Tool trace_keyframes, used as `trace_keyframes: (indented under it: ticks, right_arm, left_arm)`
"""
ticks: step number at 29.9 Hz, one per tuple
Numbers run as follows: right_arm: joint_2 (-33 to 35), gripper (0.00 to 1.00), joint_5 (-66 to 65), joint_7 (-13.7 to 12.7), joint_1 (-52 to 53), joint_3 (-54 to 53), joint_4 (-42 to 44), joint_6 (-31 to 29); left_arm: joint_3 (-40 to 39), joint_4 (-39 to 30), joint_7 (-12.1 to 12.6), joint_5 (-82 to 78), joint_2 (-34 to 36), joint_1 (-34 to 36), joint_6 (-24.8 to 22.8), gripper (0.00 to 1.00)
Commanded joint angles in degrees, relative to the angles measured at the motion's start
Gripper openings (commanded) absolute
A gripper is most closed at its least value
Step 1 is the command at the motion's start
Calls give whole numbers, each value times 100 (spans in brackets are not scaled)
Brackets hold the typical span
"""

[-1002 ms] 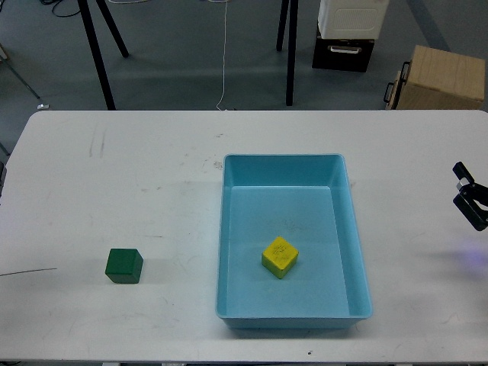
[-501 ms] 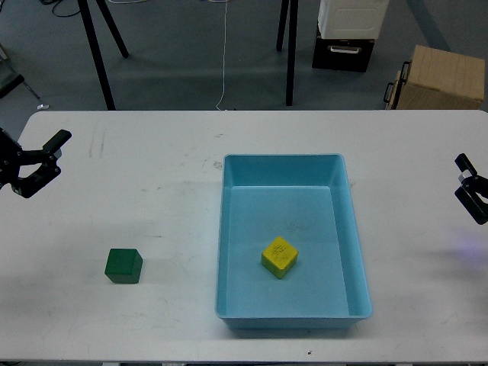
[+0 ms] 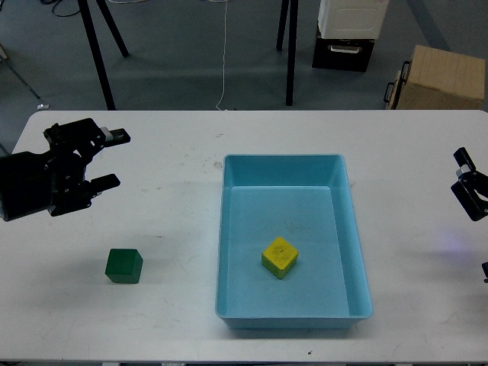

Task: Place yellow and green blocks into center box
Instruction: 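Move the left gripper over the green cube and lower onto it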

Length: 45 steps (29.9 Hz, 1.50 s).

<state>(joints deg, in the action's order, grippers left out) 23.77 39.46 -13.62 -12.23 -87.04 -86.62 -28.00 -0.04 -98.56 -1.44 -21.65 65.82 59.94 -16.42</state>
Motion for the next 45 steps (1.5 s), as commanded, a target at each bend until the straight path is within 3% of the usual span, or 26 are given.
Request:
trace_keyframes:
  ticks: [1,9,14,18,26,36,45]
  right_arm:
    - [-101,100,0,0,-156,-32,5,0]
    - [-505,100,0,0,-648,-462,92,0]
    - [-742,100,0,0,-1018,-832,312,0]
    - [-769,100,9,0,-1088,-876,383,0]
    - [-769,100,0,0,-1097,-902,374,0]
    - [-769,100,0,0,-1132,-938,383,0]
    - [-769,100,0,0,-1132,-946,427,0]
  left_arm:
    - [1433,276,188,-41,-384,1394,-45,100]
    - [5133,250,258,-550,-1667,4295,-36,100]
    - [6261,188,249,-674,-2397,5282,-54,100]
    - [6710,188,258,-849,-2881,5274,-36,100]
    - [6711,206,197,-876,-3162,5098,-10,100]
    - [6228,865,205,-876,-3119,4053,-63,100]
    - [6105,1023,214,-867,-3163,3727,-27,100]
